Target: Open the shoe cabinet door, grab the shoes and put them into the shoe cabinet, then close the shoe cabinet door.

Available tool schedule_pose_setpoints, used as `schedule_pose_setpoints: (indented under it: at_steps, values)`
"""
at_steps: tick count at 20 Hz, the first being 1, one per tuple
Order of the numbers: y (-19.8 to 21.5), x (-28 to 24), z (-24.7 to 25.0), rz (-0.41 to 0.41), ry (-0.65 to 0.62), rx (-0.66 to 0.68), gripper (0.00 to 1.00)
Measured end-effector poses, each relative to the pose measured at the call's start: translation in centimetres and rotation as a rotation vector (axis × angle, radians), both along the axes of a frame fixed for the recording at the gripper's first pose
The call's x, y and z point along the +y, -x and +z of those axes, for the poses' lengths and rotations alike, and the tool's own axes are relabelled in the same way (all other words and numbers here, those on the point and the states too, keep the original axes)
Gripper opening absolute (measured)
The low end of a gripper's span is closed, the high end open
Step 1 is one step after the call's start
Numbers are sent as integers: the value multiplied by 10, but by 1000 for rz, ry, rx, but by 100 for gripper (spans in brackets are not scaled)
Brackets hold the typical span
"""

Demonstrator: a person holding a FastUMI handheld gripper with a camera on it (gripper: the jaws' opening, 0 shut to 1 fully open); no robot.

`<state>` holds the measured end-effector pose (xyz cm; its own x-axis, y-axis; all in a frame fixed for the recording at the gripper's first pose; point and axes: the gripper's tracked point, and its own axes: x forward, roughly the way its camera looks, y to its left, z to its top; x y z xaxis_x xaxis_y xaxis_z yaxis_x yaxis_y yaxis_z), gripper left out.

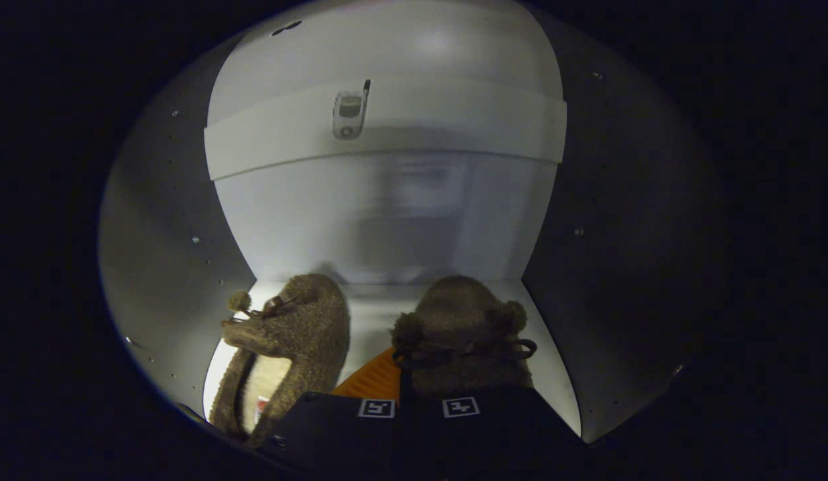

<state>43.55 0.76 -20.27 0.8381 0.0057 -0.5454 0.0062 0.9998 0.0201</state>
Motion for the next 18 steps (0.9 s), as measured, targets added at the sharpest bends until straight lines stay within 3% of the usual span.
schedule_pose_setpoints:
  at_steps: [6,13,14,18]
  values:
    - [16,2,0,-12,-45,62,19]
    - [50,6,26,36,-67,74,92]
    - [57,4,32,30,-66,71,97]
    - [81,-10,60,25,-27,22,99]
